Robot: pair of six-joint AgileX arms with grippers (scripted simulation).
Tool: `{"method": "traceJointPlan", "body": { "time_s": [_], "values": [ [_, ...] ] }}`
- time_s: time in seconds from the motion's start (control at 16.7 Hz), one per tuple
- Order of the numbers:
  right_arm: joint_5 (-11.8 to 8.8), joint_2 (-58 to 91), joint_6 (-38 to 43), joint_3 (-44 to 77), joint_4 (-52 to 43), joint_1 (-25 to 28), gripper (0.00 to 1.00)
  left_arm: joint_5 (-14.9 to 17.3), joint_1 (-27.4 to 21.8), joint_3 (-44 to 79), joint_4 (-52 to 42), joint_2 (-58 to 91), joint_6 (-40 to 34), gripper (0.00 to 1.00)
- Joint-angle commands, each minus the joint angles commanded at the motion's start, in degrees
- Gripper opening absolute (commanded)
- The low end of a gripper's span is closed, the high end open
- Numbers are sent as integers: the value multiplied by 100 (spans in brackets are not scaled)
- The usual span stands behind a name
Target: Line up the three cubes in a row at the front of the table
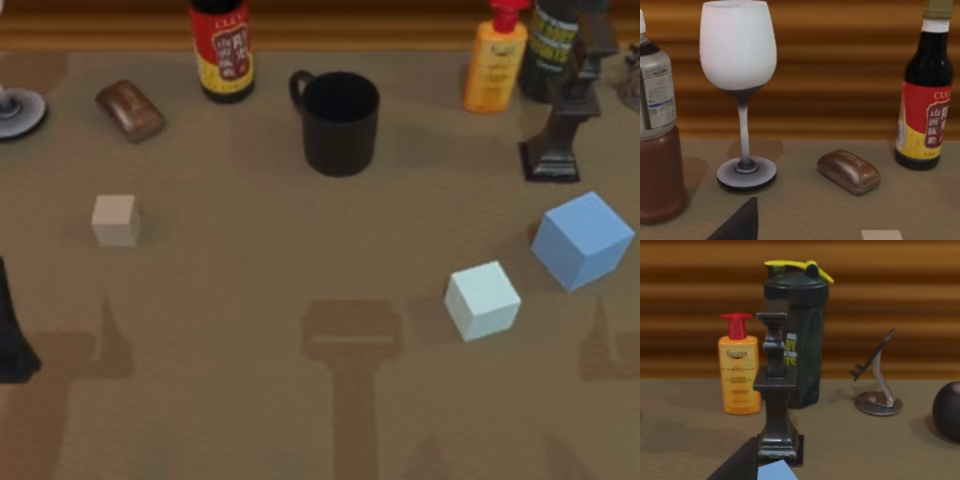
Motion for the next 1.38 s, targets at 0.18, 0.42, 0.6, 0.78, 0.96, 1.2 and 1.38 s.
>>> {"method": "traceJointPlan", "body": {
  "time_s": [0.18,0.42,0.6,0.78,0.96,1.2,1.38],
  "values": [
    [0,0,0,0,0,0,100,-6,3,57,-31,57,-5,100],
    [0,0,0,0,0,0,100,-47,-2,880,-520,889,-67,100],
    [0,0,0,0,0,0,100,-55,-57,2014,-1230,2136,-131,100],
    [0,0,0,0,0,0,100,-40,-155,3431,-2158,3825,-200,100],
    [0,0,0,0,0,0,100,-19,-270,5022,-3213,5800,-275,100],
    [0,0,0,0,0,0,100,6,-417,7204,-4626,8518,-383,100],
    [0,0,0,0,0,0,100,17,-503,8712,-5555,10370,-464,100]
  ]
}}
